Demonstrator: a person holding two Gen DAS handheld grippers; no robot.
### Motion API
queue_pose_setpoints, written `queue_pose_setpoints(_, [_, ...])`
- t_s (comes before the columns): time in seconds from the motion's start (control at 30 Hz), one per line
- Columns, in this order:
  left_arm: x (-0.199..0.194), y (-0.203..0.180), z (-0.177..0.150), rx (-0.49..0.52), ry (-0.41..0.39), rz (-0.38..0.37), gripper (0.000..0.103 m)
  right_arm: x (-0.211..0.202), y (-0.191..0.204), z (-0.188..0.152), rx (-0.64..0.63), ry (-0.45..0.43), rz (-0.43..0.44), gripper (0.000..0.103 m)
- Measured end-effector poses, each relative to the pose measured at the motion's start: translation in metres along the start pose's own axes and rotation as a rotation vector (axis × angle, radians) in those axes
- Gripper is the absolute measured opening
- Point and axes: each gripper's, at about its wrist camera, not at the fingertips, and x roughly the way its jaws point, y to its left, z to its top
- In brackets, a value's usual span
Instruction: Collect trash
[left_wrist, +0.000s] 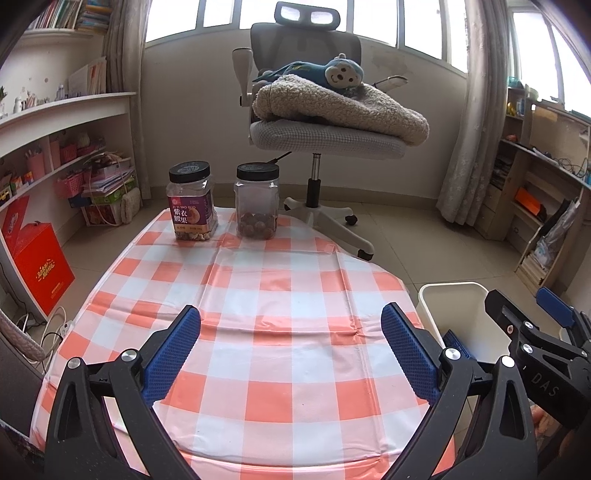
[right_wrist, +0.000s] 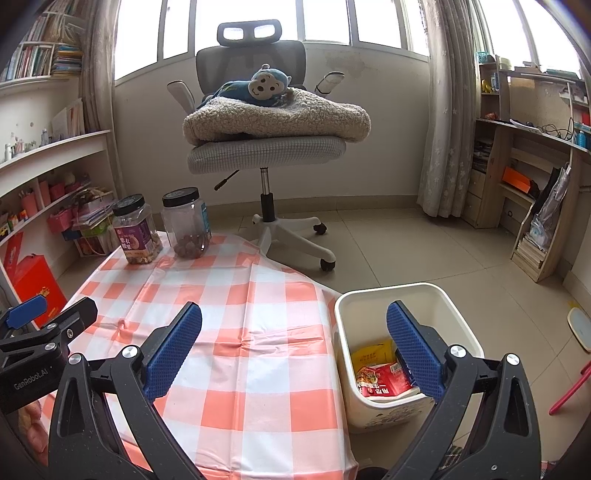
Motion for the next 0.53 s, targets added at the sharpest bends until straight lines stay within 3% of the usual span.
queue_pose_setpoints(0.53, [0.0077, 0.0022, -0.0008, -0.032, 0.034, -0.001, 0.096, 0.0007, -0.0011, -0.0004, 0.001, 0.004, -0.001, 0.096])
